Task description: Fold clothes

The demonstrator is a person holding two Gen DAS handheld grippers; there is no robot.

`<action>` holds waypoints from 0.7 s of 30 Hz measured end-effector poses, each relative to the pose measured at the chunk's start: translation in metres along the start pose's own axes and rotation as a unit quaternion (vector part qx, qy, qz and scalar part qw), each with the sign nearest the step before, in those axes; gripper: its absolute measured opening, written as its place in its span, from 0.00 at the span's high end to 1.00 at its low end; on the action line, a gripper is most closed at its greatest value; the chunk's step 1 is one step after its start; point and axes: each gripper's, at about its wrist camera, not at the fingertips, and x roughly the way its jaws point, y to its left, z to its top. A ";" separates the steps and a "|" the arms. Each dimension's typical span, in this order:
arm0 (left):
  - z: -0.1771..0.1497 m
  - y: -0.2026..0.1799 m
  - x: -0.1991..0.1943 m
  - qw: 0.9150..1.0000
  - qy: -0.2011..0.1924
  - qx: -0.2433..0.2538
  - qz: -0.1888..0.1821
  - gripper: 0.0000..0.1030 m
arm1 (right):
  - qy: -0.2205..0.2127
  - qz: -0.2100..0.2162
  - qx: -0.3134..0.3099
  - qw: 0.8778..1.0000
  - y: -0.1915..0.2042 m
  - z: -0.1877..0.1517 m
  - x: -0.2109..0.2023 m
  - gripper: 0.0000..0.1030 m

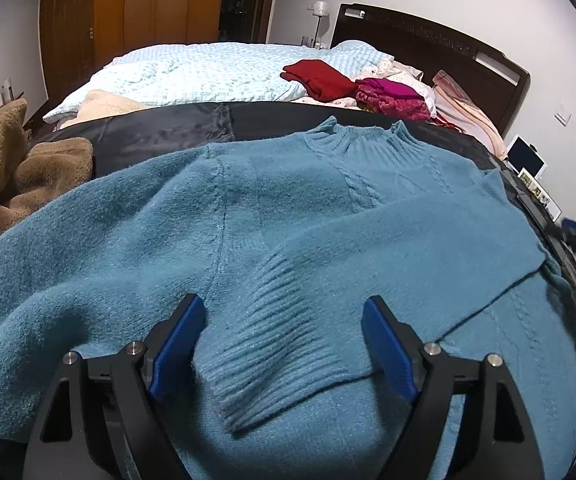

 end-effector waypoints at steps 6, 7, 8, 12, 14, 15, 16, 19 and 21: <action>0.000 -0.001 0.000 1.000 0.000 0.001 0.000 0.17 | 0.017 -0.042 -0.055 0.997 0.011 -0.025 0.016 0.01; 0.000 -0.001 0.001 1.000 0.000 0.002 0.000 0.17 | 0.018 -0.046 -0.048 0.998 0.008 -0.025 0.018 0.01; 0.000 -0.001 0.001 1.000 0.001 0.003 0.001 0.17 | 0.020 -0.050 -0.039 0.998 0.004 -0.025 0.020 0.01; 0.001 -0.002 0.002 1.000 0.002 0.006 0.004 0.17 | 0.024 -0.067 -0.024 0.997 -0.002 -0.024 0.021 0.01; 0.001 -0.002 0.002 1.000 0.002 0.006 0.003 0.16 | 0.020 -0.091 -0.040 0.995 0.007 -0.024 0.020 0.01; 0.001 -0.002 0.002 1.000 0.001 0.006 0.002 0.16 | 0.018 -0.105 -0.048 0.993 0.012 -0.024 0.019 0.01; 0.001 -0.001 0.002 1.000 0.001 0.005 0.000 0.16 | 0.018 -0.117 -0.053 0.992 0.016 -0.024 0.017 0.01; 0.001 0.000 0.000 1.000 0.011 -0.004 -0.005 0.16 | 0.011 -0.120 -0.050 0.991 0.034 -0.025 -0.001 0.01; 0.000 0.000 -0.002 1.000 0.020 -0.013 -0.010 0.16 | -0.010 -0.075 -0.045 0.996 0.052 -0.027 -0.024 0.01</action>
